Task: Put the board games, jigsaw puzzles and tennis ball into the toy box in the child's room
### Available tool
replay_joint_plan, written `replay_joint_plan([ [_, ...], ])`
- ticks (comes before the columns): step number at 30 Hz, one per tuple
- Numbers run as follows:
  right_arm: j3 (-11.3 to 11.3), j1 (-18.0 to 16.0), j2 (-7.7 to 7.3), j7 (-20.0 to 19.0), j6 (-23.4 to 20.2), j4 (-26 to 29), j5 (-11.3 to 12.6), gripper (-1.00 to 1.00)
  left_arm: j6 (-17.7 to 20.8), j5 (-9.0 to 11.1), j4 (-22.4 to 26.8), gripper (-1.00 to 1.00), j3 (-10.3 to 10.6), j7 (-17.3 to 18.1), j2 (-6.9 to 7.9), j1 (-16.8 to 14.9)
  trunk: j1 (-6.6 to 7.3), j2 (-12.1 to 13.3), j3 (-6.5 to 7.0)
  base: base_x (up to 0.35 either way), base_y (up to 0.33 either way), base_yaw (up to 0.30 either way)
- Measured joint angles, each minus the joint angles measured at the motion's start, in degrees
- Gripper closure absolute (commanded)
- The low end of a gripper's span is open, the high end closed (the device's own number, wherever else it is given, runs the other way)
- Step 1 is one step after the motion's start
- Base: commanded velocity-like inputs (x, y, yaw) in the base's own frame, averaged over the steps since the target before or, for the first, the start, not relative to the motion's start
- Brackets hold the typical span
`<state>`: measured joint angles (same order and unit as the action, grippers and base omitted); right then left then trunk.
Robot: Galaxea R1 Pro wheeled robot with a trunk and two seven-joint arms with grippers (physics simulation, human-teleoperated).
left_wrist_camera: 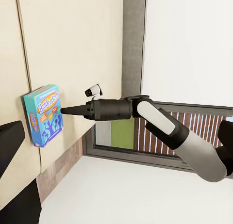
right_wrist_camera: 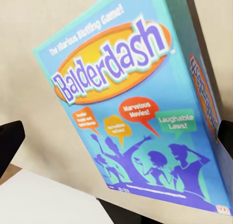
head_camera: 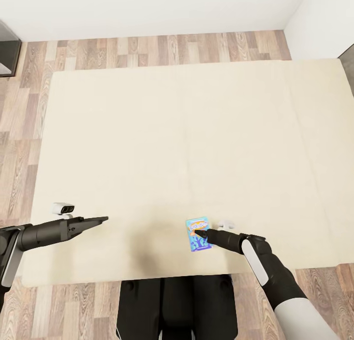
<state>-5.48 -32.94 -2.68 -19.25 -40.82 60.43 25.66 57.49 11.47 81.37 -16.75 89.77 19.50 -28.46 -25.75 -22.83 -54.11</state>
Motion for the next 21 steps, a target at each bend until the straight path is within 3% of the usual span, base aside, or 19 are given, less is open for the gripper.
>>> replay_joint_plan([
  [21,0.1,0.0,-0.22,-0.1,0.0,0.1,0.0,-1.0,0.0,0.0,0.0,-1.0,0.0,0.0,0.05,0.0,0.0,0.0,0.0,0.0,0.03,0.0],
])
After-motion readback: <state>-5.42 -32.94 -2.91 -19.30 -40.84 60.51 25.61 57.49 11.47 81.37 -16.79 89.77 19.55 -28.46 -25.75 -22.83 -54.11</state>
